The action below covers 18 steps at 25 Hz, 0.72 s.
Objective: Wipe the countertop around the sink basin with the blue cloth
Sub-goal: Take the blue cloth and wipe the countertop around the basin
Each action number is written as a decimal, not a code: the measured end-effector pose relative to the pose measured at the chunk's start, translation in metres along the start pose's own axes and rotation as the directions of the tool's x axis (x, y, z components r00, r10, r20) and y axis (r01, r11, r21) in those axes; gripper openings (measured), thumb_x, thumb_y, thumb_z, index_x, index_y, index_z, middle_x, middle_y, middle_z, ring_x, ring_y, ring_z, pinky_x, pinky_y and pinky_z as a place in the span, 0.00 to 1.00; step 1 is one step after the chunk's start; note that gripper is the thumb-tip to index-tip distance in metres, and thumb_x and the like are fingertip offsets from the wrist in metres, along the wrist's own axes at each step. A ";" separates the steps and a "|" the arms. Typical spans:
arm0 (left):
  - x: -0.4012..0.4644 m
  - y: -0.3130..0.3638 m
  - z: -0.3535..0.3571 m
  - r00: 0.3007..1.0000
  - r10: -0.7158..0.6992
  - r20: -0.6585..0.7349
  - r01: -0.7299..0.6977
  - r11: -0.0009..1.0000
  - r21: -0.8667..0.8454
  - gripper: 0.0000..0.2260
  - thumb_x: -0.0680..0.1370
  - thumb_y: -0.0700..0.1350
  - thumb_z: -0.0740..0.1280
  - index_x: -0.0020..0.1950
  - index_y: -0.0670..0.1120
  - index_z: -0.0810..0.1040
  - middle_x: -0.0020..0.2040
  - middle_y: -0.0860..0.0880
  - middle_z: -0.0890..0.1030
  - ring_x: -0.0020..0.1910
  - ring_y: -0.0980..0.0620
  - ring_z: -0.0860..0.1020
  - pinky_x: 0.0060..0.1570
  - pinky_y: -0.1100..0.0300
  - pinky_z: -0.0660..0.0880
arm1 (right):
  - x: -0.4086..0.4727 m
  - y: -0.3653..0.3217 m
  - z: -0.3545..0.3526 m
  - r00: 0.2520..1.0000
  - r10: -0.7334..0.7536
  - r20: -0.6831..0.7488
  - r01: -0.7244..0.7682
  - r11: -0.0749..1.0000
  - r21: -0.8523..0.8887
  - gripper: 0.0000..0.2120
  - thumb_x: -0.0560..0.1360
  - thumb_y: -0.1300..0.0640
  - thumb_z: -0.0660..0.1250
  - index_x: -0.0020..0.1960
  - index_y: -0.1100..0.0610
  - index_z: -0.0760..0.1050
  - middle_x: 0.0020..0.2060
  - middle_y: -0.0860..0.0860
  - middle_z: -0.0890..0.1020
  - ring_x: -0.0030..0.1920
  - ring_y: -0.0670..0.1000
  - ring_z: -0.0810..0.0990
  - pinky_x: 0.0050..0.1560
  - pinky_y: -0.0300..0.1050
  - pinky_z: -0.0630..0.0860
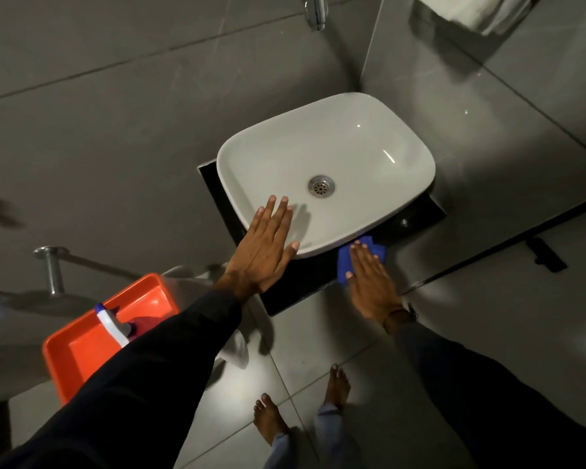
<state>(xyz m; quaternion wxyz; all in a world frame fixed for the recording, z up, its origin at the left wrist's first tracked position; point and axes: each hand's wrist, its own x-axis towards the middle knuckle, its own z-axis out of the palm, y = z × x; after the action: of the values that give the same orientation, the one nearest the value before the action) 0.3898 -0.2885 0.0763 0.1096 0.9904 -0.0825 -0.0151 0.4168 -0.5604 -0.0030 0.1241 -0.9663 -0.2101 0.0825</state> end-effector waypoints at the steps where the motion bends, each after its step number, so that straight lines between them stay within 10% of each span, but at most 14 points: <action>1: 0.001 0.001 0.000 1.000 -0.009 -0.005 0.009 1.000 0.003 0.31 0.86 0.55 0.48 0.84 0.39 0.48 0.85 0.41 0.47 0.85 0.42 0.42 0.84 0.46 0.43 | 0.002 -0.002 0.000 0.999 0.037 -0.006 -0.037 0.999 0.023 0.29 0.83 0.55 0.54 0.80 0.64 0.50 0.81 0.57 0.53 0.82 0.56 0.51 0.82 0.51 0.48; 7: -0.001 0.004 -0.003 0.999 -0.032 -0.004 0.032 0.999 -0.008 0.31 0.85 0.54 0.49 0.83 0.38 0.46 0.85 0.41 0.46 0.85 0.42 0.41 0.84 0.44 0.45 | 0.003 0.037 -0.016 0.971 -0.198 0.135 0.203 0.979 -0.021 0.29 0.84 0.54 0.53 0.81 0.60 0.49 0.82 0.53 0.52 0.82 0.52 0.49 0.82 0.51 0.51; 14: -0.001 0.007 -0.004 0.999 -0.038 -0.020 0.038 0.999 -0.012 0.31 0.85 0.53 0.48 0.83 0.37 0.48 0.85 0.41 0.48 0.85 0.42 0.43 0.84 0.43 0.46 | 0.042 0.098 -0.045 0.993 0.099 0.062 -0.097 0.995 -0.033 0.28 0.84 0.56 0.53 0.80 0.63 0.49 0.81 0.58 0.51 0.82 0.56 0.50 0.82 0.50 0.47; 18: 0.000 0.008 -0.003 0.999 -0.037 -0.028 0.036 0.999 -0.017 0.31 0.85 0.53 0.48 0.83 0.37 0.48 0.85 0.42 0.49 0.85 0.44 0.43 0.84 0.44 0.45 | 0.027 0.107 -0.049 0.978 -0.157 0.134 0.161 0.987 -0.025 0.28 0.83 0.57 0.56 0.80 0.63 0.53 0.80 0.57 0.56 0.81 0.57 0.54 0.82 0.52 0.52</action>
<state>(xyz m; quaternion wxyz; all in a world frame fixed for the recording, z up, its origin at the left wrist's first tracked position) 0.3889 -0.2960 0.0813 0.1186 0.9910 -0.0626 -0.0037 0.4928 -0.6534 0.0114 0.0989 -0.9408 -0.2959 0.1322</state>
